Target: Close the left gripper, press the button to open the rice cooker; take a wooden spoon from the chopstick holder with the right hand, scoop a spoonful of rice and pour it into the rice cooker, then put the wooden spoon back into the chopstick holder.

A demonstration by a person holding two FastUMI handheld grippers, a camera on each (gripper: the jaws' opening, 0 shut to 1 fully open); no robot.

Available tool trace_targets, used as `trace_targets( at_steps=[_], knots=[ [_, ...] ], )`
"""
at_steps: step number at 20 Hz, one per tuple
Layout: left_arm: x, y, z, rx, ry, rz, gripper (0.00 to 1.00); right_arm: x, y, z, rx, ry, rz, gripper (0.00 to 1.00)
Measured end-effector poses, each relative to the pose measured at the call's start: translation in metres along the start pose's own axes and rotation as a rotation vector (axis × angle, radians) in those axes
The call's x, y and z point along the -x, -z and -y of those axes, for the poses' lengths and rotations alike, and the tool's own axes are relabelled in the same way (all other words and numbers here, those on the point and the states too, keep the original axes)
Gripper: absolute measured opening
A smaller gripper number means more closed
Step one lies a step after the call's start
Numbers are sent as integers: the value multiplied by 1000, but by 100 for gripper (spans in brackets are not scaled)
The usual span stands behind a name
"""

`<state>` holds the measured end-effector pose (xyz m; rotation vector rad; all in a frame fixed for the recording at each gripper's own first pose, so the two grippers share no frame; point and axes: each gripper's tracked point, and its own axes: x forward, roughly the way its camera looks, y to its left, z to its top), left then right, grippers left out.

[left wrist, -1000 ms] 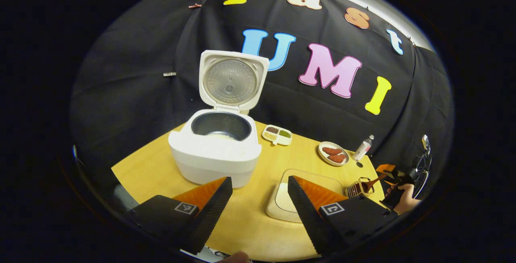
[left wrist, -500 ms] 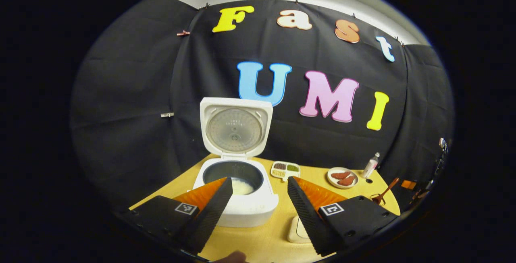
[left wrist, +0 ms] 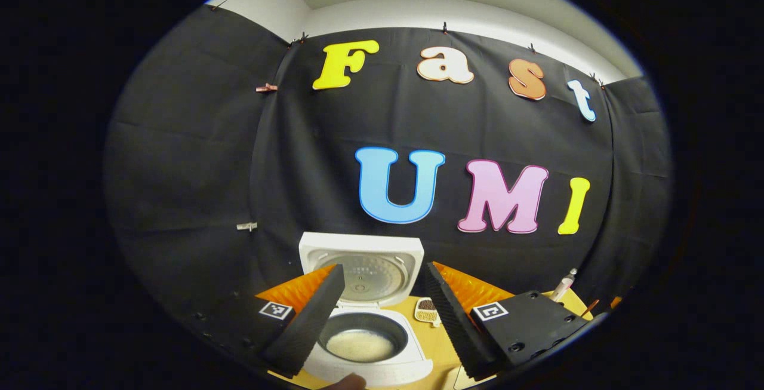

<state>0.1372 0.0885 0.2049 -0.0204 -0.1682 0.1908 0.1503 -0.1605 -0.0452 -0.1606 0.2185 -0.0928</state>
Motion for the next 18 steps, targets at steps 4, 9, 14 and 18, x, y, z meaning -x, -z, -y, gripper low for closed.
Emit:
trace_targets(
  at_steps=[4, 9, 14, 18],
  knots=[
    [-51, -31, -14, -16, 13, 41, 94, 2, -4, -10, 37, 3, 13, 98],
    [-122, -39, -24, -27, 47, 10, 93, 23, -14, -23, 32, 0, 39, 98],
    [-194, 2, -43, -86, 35, -66, 93, 43, -23, -37, 27, -1, 46, 98],
    [-230, 40, -41, -99, 58, -156, 93, 64, -26, -50, -16, 3, 55, 98]
  ],
)
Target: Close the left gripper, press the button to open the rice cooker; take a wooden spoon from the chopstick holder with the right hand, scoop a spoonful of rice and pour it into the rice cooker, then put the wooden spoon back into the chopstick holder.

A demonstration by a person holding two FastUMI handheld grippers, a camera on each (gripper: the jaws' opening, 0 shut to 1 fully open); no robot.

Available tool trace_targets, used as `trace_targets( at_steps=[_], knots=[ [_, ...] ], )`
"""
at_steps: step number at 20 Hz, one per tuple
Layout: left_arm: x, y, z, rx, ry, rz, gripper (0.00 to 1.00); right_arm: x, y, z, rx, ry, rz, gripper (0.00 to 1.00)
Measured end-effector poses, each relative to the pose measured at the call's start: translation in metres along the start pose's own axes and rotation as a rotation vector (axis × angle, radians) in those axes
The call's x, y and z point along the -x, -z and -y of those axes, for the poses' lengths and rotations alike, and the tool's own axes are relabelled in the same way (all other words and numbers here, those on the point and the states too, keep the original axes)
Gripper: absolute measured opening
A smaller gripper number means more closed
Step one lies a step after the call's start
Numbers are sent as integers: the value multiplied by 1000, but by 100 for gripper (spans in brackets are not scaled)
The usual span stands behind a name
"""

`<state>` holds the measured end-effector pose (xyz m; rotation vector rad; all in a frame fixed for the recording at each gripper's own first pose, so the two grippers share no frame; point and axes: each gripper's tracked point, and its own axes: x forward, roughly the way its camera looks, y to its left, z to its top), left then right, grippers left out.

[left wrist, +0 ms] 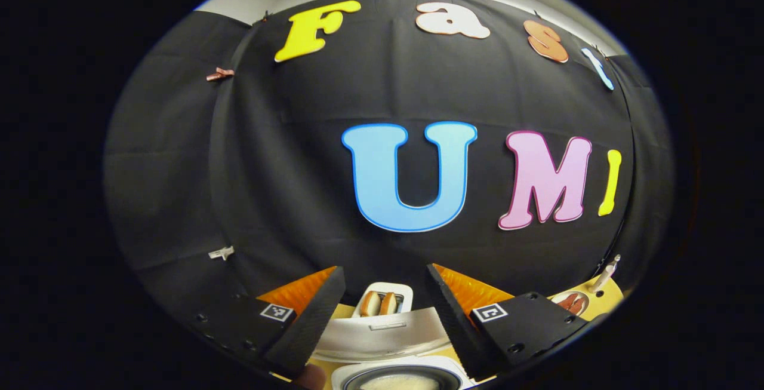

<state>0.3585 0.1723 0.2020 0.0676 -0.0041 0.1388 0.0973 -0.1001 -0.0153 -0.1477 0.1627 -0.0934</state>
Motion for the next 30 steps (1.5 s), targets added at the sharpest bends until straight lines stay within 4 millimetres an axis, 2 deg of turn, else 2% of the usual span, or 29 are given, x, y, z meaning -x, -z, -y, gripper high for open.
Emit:
trace_targets(
  at_steps=[2, 5, 8, 13, 17, 19, 23, 30],
  knots=[
    [-10, 12, 2, 0, 5, -32, 93, 9, 4, -4, -4, 7, -2, 98],
    [-17, 19, 5, -3, 22, -61, 94, 18, 12, -11, -25, 8, -19, 98],
    [-12, 24, 9, -29, 43, -100, 95, 20, 18, -17, -32, -6, -37, 98],
    [22, 41, 16, -3, 79, -209, 95, 20, 15, -35, -29, -53, -25, 98],
    [59, 59, 19, 46, 66, -269, 95, 23, 13, -50, -63, -100, -2, 98],
    [79, 76, 24, 70, 52, -314, 95, 26, 19, -58, -71, -129, -4, 98],
    [108, 114, 31, 20, 24, -364, 95, 31, 29, -59, -63, -156, -18, 98],
    [138, 169, 39, 98, -6, -327, 94, 44, 53, -67, -105, -220, -86, 98]
  ],
)
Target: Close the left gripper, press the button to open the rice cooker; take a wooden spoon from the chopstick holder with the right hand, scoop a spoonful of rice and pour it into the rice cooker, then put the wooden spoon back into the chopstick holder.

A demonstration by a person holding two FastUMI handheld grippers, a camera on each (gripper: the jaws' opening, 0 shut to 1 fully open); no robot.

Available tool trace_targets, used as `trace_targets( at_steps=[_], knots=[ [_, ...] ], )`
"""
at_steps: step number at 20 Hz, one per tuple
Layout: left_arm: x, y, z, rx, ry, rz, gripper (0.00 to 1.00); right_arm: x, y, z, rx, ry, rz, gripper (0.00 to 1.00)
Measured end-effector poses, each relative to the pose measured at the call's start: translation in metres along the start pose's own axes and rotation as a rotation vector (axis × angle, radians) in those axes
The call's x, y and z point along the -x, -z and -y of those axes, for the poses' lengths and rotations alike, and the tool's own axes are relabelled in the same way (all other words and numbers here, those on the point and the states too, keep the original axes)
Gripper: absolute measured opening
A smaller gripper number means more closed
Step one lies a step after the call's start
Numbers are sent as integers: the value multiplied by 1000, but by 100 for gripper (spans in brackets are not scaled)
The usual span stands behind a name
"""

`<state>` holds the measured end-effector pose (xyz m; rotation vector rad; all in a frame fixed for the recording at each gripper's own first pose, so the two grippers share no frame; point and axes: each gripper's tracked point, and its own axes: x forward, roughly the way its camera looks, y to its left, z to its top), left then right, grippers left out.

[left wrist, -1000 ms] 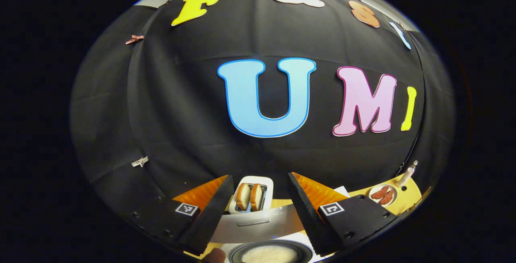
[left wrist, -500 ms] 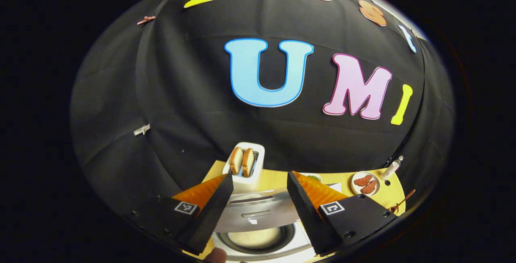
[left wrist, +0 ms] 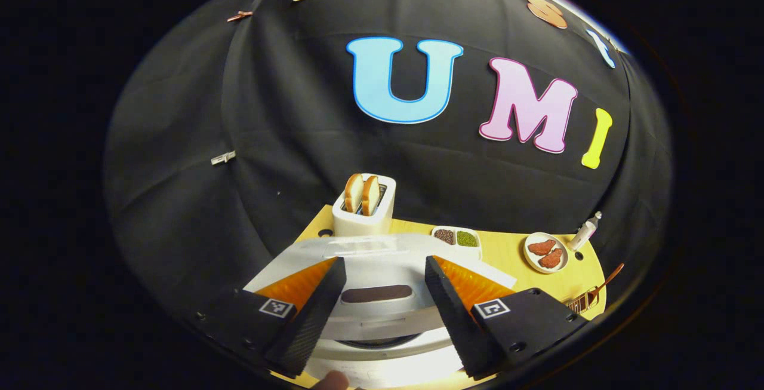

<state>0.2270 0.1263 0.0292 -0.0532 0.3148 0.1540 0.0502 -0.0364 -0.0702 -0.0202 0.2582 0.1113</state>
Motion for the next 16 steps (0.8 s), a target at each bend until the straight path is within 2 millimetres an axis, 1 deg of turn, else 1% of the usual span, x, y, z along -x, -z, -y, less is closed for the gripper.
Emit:
trace_targets(
  at_steps=[1, 5, 8, 10, 13, 15, 16],
  knots=[
    [2, 6, 2, -4, -6, 11, 93, 2, 3, -5, 4, -21, -7, 98],
    [2, 37, 2, -24, -22, 10, 93, 8, 10, -19, 66, -86, -24, 97],
    [-1, 67, 2, 3, -24, -16, 93, 9, 10, -30, 67, -114, -28, 98],
    [-1, 80, 3, 13, -35, -9, 93, 9, 12, -37, 77, -129, -36, 98],
    [-4, 103, 4, -48, -58, -34, 93, 12, 15, -43, 116, -151, -45, 98],
    [-2, 113, 2, -45, -89, -49, 93, 11, 21, -47, 133, -160, -62, 98],
    [-1, 112, 0, -37, -97, -42, 94, 11, 24, -47, 138, -161, -74, 98]
  ],
)
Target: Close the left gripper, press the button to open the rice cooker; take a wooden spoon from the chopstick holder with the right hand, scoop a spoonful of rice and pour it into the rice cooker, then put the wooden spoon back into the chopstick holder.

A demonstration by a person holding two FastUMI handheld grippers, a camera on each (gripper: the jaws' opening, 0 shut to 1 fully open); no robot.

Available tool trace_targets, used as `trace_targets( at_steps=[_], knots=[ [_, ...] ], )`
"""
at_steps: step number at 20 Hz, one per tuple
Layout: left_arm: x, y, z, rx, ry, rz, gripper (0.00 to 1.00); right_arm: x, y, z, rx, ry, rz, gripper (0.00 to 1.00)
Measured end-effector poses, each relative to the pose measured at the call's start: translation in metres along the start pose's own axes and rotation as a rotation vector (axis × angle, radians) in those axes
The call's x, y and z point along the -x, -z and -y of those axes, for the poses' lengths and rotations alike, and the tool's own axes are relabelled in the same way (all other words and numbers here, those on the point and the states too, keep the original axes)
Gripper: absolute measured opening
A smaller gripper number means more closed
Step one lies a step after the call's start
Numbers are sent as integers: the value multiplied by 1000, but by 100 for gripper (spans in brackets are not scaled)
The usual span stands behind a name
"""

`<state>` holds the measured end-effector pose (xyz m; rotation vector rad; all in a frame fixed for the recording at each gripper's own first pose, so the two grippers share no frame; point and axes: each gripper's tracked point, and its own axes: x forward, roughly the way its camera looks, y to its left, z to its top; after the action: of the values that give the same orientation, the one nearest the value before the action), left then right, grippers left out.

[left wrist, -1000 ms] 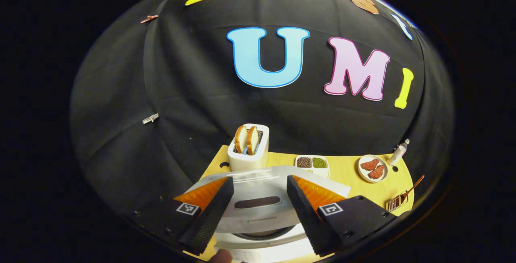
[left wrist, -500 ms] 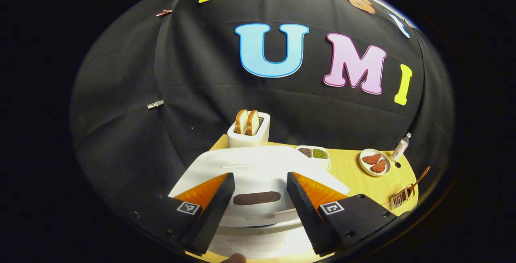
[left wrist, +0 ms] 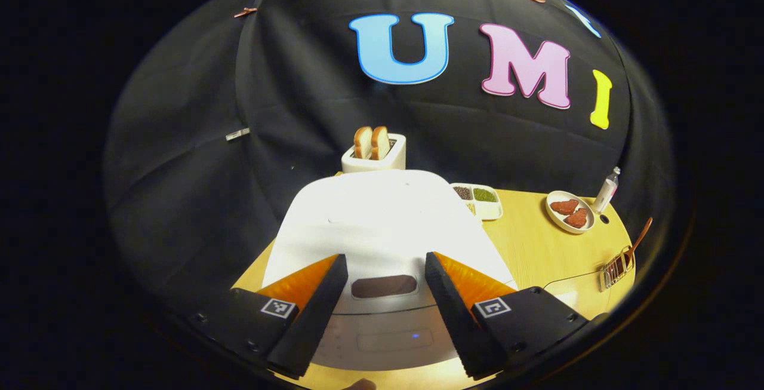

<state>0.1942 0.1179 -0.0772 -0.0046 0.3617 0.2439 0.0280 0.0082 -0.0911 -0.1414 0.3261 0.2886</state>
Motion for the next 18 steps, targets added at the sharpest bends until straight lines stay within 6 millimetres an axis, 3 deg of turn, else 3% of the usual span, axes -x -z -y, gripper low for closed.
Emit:
trace_targets(
  at_steps=[5, 9, 11, 13, 18],
  knots=[
    [-1, 1, 3, -7, 26, 24, 94, -4, 0, 0, -20, 2, 5, 98],
    [5, -1, 2, -15, -13, 30, 93, -9, -12, 1, -36, -6, 42, 98],
    [24, -13, 6, -13, -43, 68, 98, -10, -22, 6, -30, -6, 68, 98],
    [49, -36, 17, -36, -52, 140, 98, -13, -31, 11, -21, -9, 91, 98],
    [131, -84, 70, -17, 51, 305, 98, -18, -73, 34, 22, 10, 182, 97]
  ],
)
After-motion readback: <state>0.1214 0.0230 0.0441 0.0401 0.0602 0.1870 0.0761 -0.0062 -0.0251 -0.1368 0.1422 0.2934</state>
